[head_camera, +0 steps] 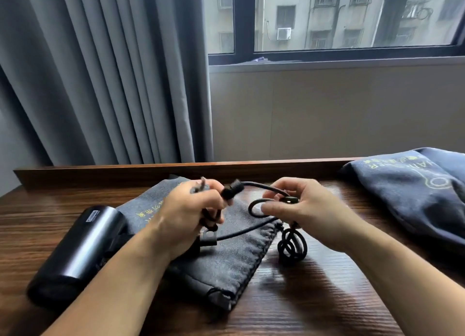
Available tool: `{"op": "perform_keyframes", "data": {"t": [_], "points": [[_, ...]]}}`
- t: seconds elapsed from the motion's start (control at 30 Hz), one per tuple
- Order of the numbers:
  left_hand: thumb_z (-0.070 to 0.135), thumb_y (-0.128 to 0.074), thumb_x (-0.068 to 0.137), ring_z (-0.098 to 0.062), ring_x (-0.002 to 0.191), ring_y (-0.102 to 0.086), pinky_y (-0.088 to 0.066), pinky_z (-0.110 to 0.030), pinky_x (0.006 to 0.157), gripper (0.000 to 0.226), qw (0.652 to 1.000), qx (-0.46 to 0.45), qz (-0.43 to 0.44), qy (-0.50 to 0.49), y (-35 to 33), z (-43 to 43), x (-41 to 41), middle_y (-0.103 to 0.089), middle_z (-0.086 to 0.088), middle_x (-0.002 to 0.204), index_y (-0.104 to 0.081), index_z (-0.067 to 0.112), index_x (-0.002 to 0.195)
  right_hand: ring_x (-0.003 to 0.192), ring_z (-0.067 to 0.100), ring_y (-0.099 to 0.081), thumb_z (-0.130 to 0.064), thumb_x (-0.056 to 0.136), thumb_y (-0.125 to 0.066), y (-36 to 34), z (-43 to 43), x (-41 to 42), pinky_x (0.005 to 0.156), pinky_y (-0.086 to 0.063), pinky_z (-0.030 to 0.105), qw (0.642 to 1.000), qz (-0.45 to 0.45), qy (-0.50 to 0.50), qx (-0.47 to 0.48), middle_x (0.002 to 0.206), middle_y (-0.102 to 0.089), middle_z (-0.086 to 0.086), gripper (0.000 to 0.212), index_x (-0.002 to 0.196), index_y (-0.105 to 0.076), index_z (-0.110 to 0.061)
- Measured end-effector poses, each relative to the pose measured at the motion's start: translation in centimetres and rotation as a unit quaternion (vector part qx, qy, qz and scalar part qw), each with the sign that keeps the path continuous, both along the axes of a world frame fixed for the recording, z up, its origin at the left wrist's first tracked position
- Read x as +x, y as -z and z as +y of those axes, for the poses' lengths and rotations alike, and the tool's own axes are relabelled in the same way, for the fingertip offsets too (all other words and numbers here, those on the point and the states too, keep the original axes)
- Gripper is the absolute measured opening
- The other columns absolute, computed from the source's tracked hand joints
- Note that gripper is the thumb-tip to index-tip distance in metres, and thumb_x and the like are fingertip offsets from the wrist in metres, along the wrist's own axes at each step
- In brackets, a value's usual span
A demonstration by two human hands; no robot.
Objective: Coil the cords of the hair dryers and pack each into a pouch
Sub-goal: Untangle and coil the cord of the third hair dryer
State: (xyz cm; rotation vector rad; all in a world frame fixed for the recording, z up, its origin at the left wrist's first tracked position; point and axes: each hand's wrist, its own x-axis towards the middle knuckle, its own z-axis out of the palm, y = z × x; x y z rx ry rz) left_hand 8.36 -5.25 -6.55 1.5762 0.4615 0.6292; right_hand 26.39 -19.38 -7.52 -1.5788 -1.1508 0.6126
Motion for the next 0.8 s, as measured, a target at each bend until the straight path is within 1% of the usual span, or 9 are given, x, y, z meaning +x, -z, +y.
{"op": "perform_keyframes", "data": {"t": [0.1,0.2,0.27,0.37,0.47,0.57,0.67,0.73,0.8], "points": [[0.002,-0.064,0.072,-0.016,0.047,-0.042,-0.045,-0.033,0.060,0.014,0.982,-0.137,-0.113,-0.060,0.0,0.6,0.3,-0.046,-0.003,0.052,-0.060,-0.001,0.085,0.079,0.005,-0.061,-0.022,0.076,-0.087,0.4,0.1,0.0,0.072,-0.049,0.022,0.997,-0.032,-0.069,-0.004,0.086,-0.068,-0.006,0.034,0.104,-0.068,-0.023],[-0.002,-0.063,0.089,-0.014,0.050,-0.046,-0.040,-0.031,0.060,0.013,0.970,-0.111,-0.123,-0.178,0.6,1.6,0.9,-0.050,0.000,0.053,-0.068,0.005,0.081,0.082,0.011,-0.064,-0.016,0.083,-0.075,0.6,0.1,-0.4,0.073,-0.048,0.025,0.992,0.018,-0.128,-0.008,0.096,-0.075,0.008,0.041,0.121,-0.059,-0.019],[0.007,-0.070,0.090,-0.017,0.060,-0.057,-0.045,-0.031,0.060,0.020,0.964,0.024,-0.051,-0.258,1.2,2.3,0.9,-0.063,0.002,0.060,-0.073,0.019,0.074,0.069,0.009,-0.056,-0.014,0.088,-0.063,0.4,0.0,-0.8,0.063,-0.039,0.020,0.988,0.046,-0.148,-0.002,0.095,-0.077,0.012,0.041,0.126,-0.053,-0.008],[0.032,-0.079,0.084,-0.015,0.077,-0.064,-0.047,-0.028,0.066,0.015,0.916,0.247,0.128,-0.287,1.3,2.2,0.4,-0.068,0.007,0.077,-0.065,0.027,0.088,0.063,0.013,-0.042,-0.012,0.093,-0.057,0.2,-0.1,-1.1,0.057,-0.033,0.019,0.979,0.095,-0.181,0.022,0.097,-0.076,0.016,0.038,0.128,-0.048,0.001],[0.047,-0.071,0.088,-0.019,0.087,-0.058,-0.042,-0.033,0.075,0.033,0.893,0.292,0.260,-0.224,0.9,2.0,0.2,-0.062,0.007,0.089,-0.049,0.027,0.104,0.060,0.010,-0.041,-0.018,0.091,-0.060,0.2,-0.2,-1.0,0.058,-0.035,0.019,0.975,0.124,-0.184,0.017,0.100,-0.074,0.022,0.034,0.123,-0.056,-0.009],[0.041,-0.060,0.097,-0.018,0.098,-0.056,-0.038,-0.031,0.082,0.022,0.890,0.303,0.303,-0.157,1.2,2.3,0.1,-0.063,0.005,0.107,-0.051,0.028,0.113,0.060,0.014,-0.043,-0.024,0.093,-0.061,0.5,0.0,-0.9,0.057,-0.037,0.021,0.981,0.136,-0.137,-0.001,0.099,-0.074,0.022,0.026,0.118,-0.064,-0.016],[0.035,-0.057,0.095,-0.010,0.106,-0.058,-0.041,-0.024,0.089,0.024,0.901,0.321,0.239,-0.166,1.2,2.6,0.0,-0.064,0.007,0.115,-0.062,0.029,0.118,0.062,0.016,-0.049,-0.017,0.104,-0.054,0.7,0.1,-0.9,0.055,-0.040,0.021,0.992,0.081,-0.093,-0.006,0.095,-0.074,0.018,0.019,0.119,-0.065,-0.017],[0.025,-0.056,0.095,0.000,0.077,-0.062,-0.044,-0.014,0.070,0.014,0.914,0.319,0.115,-0.222,0.8,2.2,-0.2,-0.072,0.009,0.089,-0.068,0.030,0.101,0.064,0.015,-0.055,-0.022,0.105,-0.049,0.7,0.2,-0.9,0.058,-0.041,0.027,0.997,0.028,-0.074,-0.011,0.086,-0.074,0.010,0.020,0.112,-0.066,-0.015],[0.019,-0.056,0.098,-0.008,0.056,-0.061,-0.047,-0.023,0.059,0.017,0.909,0.327,0.022,-0.259,0.6,1.7,-0.3,-0.068,0.004,0.065,-0.064,0.027,0.086,0.064,0.011,-0.057,-0.032,0.104,-0.048,0.8,0.4,-0.9,0.060,-0.042,0.032,0.998,0.006,-0.058,-0.007,0.074,-0.064,0.001,0.028,0.103,-0.071,-0.015]]}}
